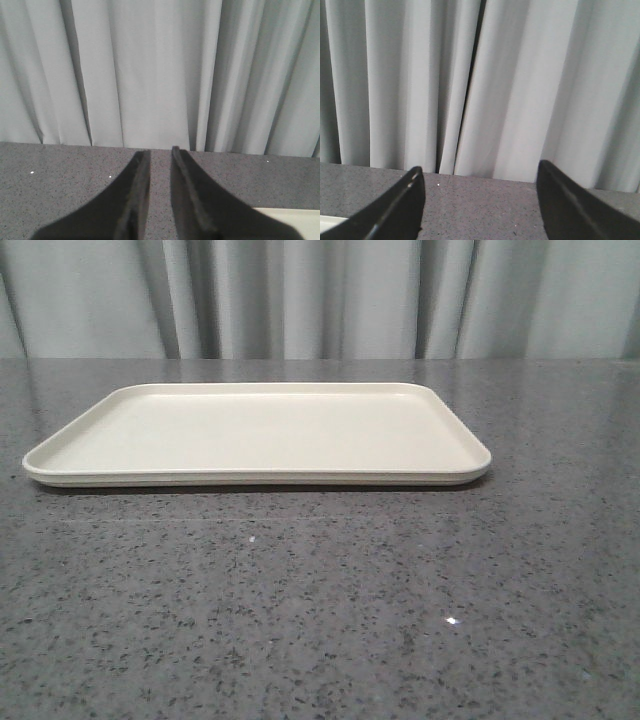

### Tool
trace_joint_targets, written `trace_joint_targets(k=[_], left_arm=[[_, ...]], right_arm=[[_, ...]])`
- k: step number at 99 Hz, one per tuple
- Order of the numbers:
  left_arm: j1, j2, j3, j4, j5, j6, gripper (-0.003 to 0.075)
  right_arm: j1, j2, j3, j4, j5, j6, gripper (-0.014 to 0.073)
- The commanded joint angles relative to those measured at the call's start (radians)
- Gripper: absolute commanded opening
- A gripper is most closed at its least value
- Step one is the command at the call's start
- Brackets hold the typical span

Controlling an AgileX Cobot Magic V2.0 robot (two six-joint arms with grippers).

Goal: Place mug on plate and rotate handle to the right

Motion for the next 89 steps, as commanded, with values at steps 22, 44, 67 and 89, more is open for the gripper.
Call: trace_joint_targets(k=[22,44,67,89], left_arm=[[-0.002,0.025,-0.079,-0.011,-0.036,0.018,0.037],[-0.002,0.032,-0.126,-0.025,0.043,0.068,0.037],[-0.002,0.088,-0.223,-0.022,0.216,0.083,0.0389],[-0.002,0.169,-0.326,-0.022,0.381,0.131,0.0445]], right_arm=[[-0.001,0.012,-0.03,0.005,-0.067,-0.015,0.0489],[-0.001,0.012,-0.03,0.005,-0.065,-0.015,0.0489],[-0.001,0.012,-0.03,0.005,-0.061,-0.015,0.0489],[-0.001,0.012,-0.03,0.005,-0.059,-0.015,0.0489]])
